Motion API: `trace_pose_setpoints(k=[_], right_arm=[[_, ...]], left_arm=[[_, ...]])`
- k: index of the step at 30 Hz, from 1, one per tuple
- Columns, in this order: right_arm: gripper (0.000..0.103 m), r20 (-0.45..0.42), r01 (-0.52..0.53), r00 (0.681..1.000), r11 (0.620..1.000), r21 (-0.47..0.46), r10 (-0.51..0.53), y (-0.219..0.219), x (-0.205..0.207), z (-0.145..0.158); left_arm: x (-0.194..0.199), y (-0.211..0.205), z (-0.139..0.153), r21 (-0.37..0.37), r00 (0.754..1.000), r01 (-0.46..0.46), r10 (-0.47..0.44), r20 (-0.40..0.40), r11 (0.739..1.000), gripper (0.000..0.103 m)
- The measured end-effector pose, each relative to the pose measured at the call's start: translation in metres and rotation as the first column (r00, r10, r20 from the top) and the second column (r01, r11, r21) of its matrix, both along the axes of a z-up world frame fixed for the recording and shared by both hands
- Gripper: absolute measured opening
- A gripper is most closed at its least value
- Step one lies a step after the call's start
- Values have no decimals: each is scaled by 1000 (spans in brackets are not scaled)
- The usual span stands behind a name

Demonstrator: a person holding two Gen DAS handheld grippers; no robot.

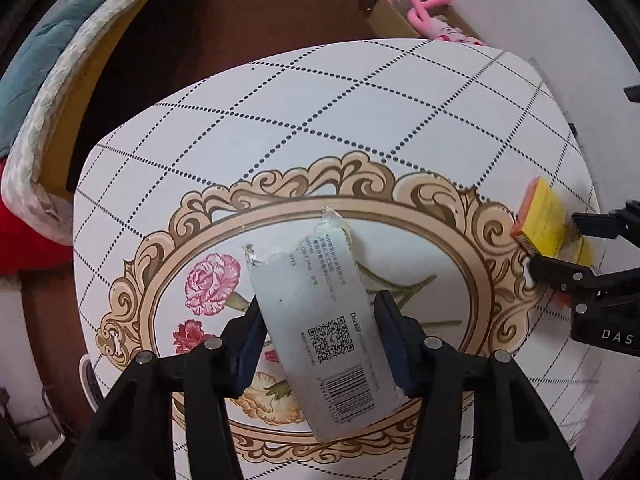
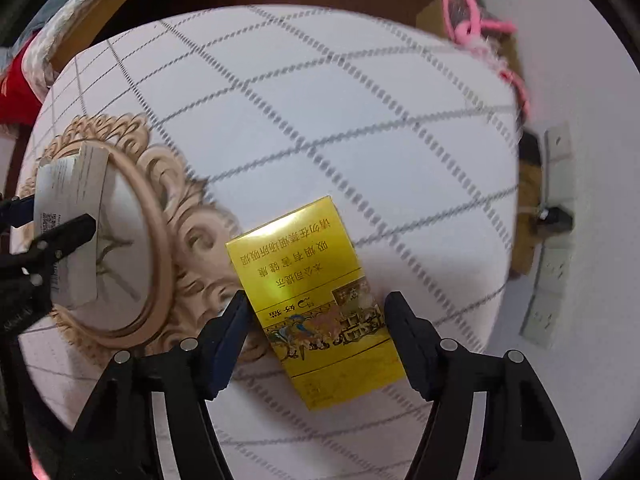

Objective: Collect trash
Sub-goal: 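Grasp the white barcode box with the left tool while the right tool grasps the yellow box, then carry both boxes to the bin and open both tools over it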

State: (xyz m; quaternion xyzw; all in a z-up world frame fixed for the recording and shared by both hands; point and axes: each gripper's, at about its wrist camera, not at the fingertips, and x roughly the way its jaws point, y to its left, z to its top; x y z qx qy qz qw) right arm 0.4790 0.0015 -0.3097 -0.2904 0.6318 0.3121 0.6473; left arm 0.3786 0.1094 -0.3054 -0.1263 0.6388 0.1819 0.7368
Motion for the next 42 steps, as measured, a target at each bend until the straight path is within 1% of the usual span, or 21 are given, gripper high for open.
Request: trace_pose_setpoints(k=[2, 3, 5, 6, 7, 8, 10, 11, 14, 17, 19, 23, 27, 28, 29, 31, 32, 34, 35, 38, 42], right_arm=[[70, 6, -8, 1000, 1000, -1, 8, 3, -8, 0], [71, 23, -9, 1000, 1000, -11, 10, 6, -11, 0], [75, 44, -18, 999, 999, -26, 19, 10, -17, -1], [75, 65, -24, 998, 999, -22, 25, 12, -20, 1], [75, 74, -30, 997, 999, -18, 31, 12, -23, 2], [75, 77, -22, 997, 1000, -8, 22, 10, -24, 3], [72, 83, -6, 997, 1000, 22, 4, 6, -28, 5], [68, 98, -3, 995, 999, 32, 0, 4, -32, 8], [67, 102, 37, 994, 998, 49, -42, -2, -38, 10], [67, 119, 73, 989, 991, 109, -86, -11, -52, 21], [67, 139, 88, 984, 981, 172, -112, -18, -77, 39], [67, 150, 101, 977, 952, 290, -150, -28, -127, 70], [66, 141, 78, 980, 918, 388, -142, -28, -169, 95], [66, 138, 65, 981, 908, 414, -133, -25, -187, 105], [66, 134, 55, 983, 901, 430, -124, -21, -186, 109], [66, 122, 28, 988, 881, 473, -97, -12, -214, 125], [66, 120, 17, 989, 874, 486, -86, -7, -221, 130], [66, 114, -13, 992, 854, 520, -54, 6, -247, 143], [66, 116, -35, 993, 847, 530, -32, 15, -264, 151], [66, 100, -84, 994, 821, 565, 33, 45, -305, 165], [66, 96, -152, 988, 798, 584, 118, 95, -364, 175]], left_arm=[[-3, 2, -2, -19, 1000, -26, 26, 17, 999, 51], [-5, 3, -4, -21, 999, -34, 35, 20, 999, 51], [-5, 0, -10, -11, 999, -40, 40, 15, 999, 50], [-6, -2, -14, -7, 999, -51, 51, 16, 999, 48], [-6, -2, -13, -12, 997, -62, 62, 39, 998, 47], [-2, 1, -14, -9, 997, -66, 67, 42, 998, 46], [-7, -6, -9, 23, 996, -70, 69, 60, 997, 46], [-12, -5, -7, 29, 995, -72, 70, 69, 997, 46], [-32, -10, 10, 61, 990, -97, 90, 110, 993, 46], [-53, -14, 27, 86, 982, -124, 110, 155, 989, 46], [-75, -17, 43, 120, 975, -140, 116, 188, 983, 46], [-129, -13, 77, 148, 960, -173, 133, 245, 974, 46], [-195, 0, 118, 179, 943, -206, 146, 298, 962, 46], [-209, 2, 126, 187, 938, -218, 153, 311, 958, 46], [-227, 6, 137, 192, 931, -233, 162, 326, 953, 46], [-256, 11, 152, 203, 920, -263, 181, 348, 943, 46], [-270, 17, 159, 210, 912, -283, 194, 362, 936, 46], [-301, 29, 172, 229, 900, -320, 219, 378, 919, 46], [-320, 38, 179, 227, 888, -345, 239, 392, 911, 46], [-364, 63, 190, 239, 867, -399, 280, 412, 885, 46], [-418, 99, 189, 242, 840, -467, 341, 422, 850, 46]])
